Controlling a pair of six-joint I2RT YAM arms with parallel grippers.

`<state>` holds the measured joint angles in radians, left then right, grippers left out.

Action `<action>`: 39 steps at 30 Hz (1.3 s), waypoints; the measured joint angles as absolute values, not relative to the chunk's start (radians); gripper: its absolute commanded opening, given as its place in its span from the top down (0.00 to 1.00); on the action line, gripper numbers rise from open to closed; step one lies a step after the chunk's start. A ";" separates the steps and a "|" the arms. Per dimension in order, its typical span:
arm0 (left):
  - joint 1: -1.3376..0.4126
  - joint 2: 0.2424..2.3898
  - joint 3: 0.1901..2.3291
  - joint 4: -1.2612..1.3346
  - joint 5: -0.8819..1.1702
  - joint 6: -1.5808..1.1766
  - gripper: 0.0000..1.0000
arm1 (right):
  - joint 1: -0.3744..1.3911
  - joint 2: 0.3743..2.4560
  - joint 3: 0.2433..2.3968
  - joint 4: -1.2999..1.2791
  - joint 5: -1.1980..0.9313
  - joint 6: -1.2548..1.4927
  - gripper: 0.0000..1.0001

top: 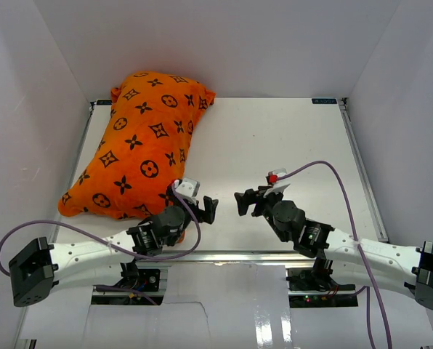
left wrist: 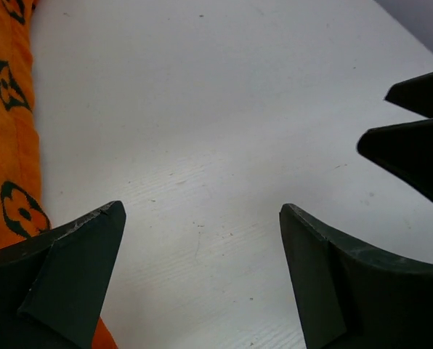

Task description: Remove the pillowcase from the pillow

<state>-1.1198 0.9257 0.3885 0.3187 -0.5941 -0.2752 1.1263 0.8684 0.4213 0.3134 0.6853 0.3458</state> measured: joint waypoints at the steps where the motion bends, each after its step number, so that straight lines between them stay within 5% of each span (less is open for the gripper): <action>1: -1.120 0.947 0.392 0.313 -0.607 -0.278 0.02 | 1.126 0.867 0.421 0.314 0.685 0.348 0.10; 11: -1.098 1.273 0.817 -0.080 -0.855 -0.422 0.02 | 1.126 0.861 0.421 0.318 0.706 0.347 0.10; 17: -0.893 1.446 1.166 -0.361 -0.842 -0.520 0.02 | 1.126 0.851 0.420 0.324 0.697 0.328 0.10; 32: -0.497 1.488 1.269 -0.698 -0.872 -0.613 0.03 | 1.126 0.838 0.414 0.347 0.620 0.314 0.10; 35: -0.472 1.490 1.220 -0.685 -0.847 -0.624 0.31 | 1.126 0.839 0.414 0.347 0.616 0.314 0.10; 37: -0.467 1.503 1.207 -0.670 -0.814 -0.615 0.73 | 1.126 0.839 0.414 0.347 0.614 0.314 0.10; 39: -0.467 1.520 1.207 -0.648 -0.777 -0.604 0.86 | 1.126 0.839 0.414 0.347 0.614 0.314 0.10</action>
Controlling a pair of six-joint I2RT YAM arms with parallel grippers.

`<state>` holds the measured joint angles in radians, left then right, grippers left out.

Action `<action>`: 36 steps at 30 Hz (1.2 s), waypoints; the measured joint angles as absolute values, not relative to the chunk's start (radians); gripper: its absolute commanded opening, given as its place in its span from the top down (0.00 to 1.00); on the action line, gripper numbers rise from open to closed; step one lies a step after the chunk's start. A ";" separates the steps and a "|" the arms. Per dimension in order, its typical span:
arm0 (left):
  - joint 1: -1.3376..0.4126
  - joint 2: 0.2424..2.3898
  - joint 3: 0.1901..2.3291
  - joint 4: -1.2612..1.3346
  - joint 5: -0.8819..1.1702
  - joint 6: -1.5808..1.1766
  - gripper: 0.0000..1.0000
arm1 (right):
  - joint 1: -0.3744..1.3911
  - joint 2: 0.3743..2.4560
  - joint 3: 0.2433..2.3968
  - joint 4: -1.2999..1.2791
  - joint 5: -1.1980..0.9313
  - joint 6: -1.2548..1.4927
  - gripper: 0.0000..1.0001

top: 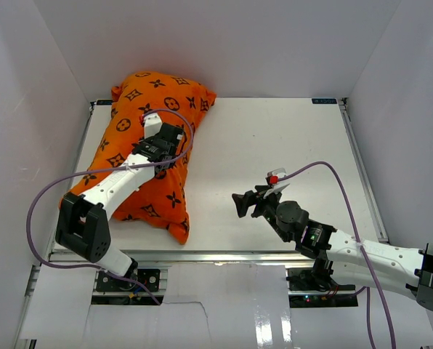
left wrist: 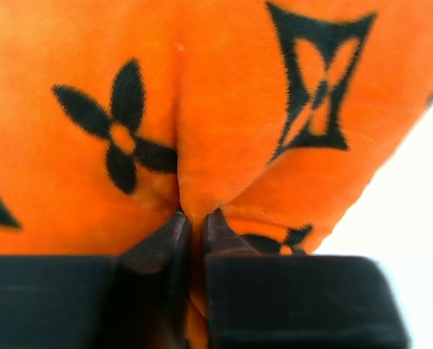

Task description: Remove the pillowcase from the pillow

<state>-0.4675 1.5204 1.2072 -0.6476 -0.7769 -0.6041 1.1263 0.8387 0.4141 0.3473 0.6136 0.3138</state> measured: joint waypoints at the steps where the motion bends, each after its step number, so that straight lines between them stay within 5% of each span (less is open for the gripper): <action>1: -0.469 1.528 1.207 -0.637 -0.751 -0.596 0.91 | 1.126 0.839 0.414 0.347 0.614 0.314 0.10; 2: -0.470 1.533 1.207 -0.626 -0.715 -0.585 1.00 | 1.126 0.839 0.414 0.347 0.614 0.314 0.10; 12: -0.474 1.476 1.238 -0.511 -0.326 -0.550 1.00 | 1.126 0.839 0.414 0.353 0.610 0.307 0.09; 23: -0.542 1.709 1.535 -0.436 0.011 -0.613 1.00 | 1.126 0.861 0.411 0.370 0.609 0.302 0.09; 24: -0.552 1.737 1.555 -0.433 0.029 -0.616 0.94 | 1.126 0.861 0.411 0.370 0.609 0.302 0.10; 28: -0.595 1.814 1.606 -0.410 0.101 -0.614 0.26 | 1.126 0.861 0.411 0.369 0.609 0.302 0.10; 32: -0.625 1.785 1.606 -0.390 0.163 -0.592 0.07 | 1.126 0.859 0.411 0.369 0.608 0.302 0.09; 36: -0.619 1.661 1.568 -0.394 0.105 -0.559 0.06 | 1.126 0.859 0.411 0.368 0.597 0.300 0.09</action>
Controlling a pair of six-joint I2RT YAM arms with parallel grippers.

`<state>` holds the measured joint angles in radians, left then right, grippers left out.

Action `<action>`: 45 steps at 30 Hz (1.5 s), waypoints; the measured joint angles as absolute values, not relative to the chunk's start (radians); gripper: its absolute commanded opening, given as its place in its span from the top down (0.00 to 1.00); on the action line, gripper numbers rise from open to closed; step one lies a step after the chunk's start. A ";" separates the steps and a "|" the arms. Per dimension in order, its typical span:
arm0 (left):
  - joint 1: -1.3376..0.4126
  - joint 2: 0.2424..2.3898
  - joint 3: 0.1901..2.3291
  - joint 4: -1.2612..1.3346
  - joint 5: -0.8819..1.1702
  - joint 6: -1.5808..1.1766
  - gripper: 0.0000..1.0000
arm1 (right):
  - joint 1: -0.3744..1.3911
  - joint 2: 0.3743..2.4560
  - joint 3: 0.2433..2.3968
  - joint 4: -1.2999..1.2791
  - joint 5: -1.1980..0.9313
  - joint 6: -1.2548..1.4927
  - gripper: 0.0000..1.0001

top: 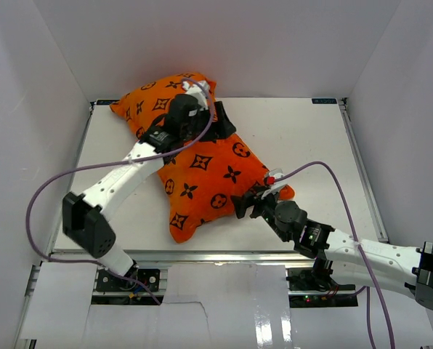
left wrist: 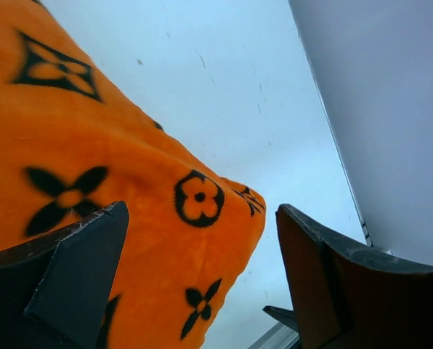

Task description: Remove the pillowcase from the pillow

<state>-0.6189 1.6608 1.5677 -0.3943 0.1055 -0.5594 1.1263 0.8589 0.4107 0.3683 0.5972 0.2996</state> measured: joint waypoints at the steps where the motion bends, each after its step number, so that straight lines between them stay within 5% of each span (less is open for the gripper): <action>1: -0.608 1.610 1.540 -0.393 0.078 -0.557 0.06 | 1.126 0.859 0.411 0.368 0.589 0.294 0.08; 15: -0.410 0.951 0.783 -0.324 -0.201 -0.657 0.07 | 1.173 1.147 0.746 0.133 0.434 0.223 0.09; 24: -0.409 0.366 0.530 -0.315 -0.407 -0.785 0.05 | 1.246 1.466 0.990 0.144 0.518 0.162 0.09; 27: -0.409 0.337 0.552 -0.321 -0.420 -0.795 0.05 | 1.250 1.621 1.041 0.128 0.574 0.135 0.00; 30: -0.408 0.423 0.576 -0.332 -0.415 -0.798 0.05 | 1.259 1.744 1.109 0.089 0.639 0.110 0.55; 31: -0.409 0.466 0.579 -0.332 -0.408 -0.799 0.05 | 1.262 1.763 1.127 0.075 0.659 0.107 0.84; 32: -0.409 0.516 0.581 -0.332 -0.400 -0.799 0.05 | 1.264 1.771 1.140 0.061 0.682 0.109 0.92; 41: -0.322 0.840 0.711 -0.354 -0.235 -0.764 0.04 | 1.258 1.489 0.961 -0.020 0.724 0.159 0.92; 45: -0.187 0.939 0.780 -0.288 0.001 -0.740 0.04 | 1.246 1.280 0.810 -0.041 0.707 0.184 0.92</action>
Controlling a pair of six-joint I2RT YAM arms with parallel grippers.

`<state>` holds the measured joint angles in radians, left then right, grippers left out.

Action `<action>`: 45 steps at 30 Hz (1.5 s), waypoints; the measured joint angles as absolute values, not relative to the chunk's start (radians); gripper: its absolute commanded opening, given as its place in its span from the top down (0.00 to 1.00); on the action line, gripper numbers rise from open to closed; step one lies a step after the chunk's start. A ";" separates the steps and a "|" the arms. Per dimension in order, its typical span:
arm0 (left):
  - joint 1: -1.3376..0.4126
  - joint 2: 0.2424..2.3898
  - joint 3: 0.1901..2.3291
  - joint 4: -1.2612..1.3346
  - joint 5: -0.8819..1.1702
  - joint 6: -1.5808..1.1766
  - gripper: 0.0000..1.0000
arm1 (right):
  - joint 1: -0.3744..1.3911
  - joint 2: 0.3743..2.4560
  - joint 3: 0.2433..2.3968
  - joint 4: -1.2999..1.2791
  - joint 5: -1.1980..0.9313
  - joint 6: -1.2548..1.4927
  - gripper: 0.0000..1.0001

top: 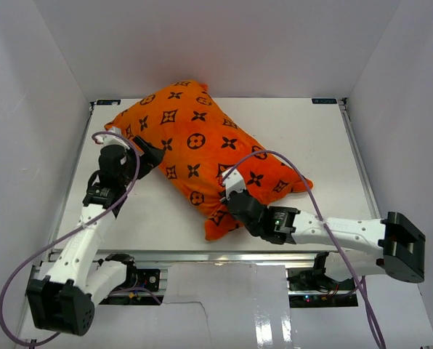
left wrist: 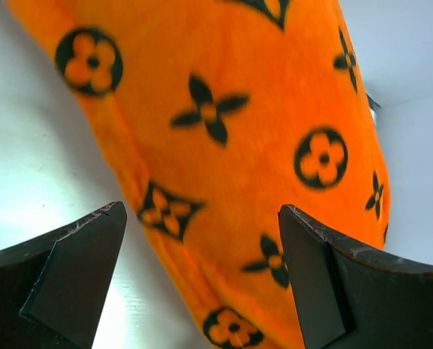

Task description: Remove the pillowcase from the pillow

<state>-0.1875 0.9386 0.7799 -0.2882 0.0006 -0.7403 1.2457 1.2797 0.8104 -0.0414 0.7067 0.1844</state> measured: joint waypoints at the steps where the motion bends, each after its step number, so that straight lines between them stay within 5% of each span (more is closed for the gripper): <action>1: -0.151 0.962 0.788 -0.273 0.052 -0.737 0.04 | 1.245 1.243 0.781 -0.050 0.703 0.193 0.92; 10: 0.157 1.108 0.670 -0.096 0.367 -0.767 0.04 | 1.246 1.026 0.618 -0.039 0.624 0.222 0.92; 33: 0.154 1.534 0.605 0.381 0.373 -0.884 0.19 | 1.245 0.935 0.572 -0.008 0.535 0.217 0.92; 40: 0.134 1.684 0.685 0.464 0.361 -0.944 0.78 | 1.245 0.933 0.570 0.002 0.508 0.211 0.92; 41: 0.134 1.694 0.691 0.480 0.364 -0.954 0.95 | 1.245 0.936 0.570 0.004 0.506 0.210 0.92; 45: 0.133 1.699 0.704 0.510 0.378 -0.978 1.00 | 1.246 0.953 0.570 0.009 0.521 0.223 0.92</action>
<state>0.1333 1.6989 0.7044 0.5098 0.3779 -0.9779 1.2457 0.9527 0.5701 0.0086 0.5209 0.2234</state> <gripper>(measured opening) 0.018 0.122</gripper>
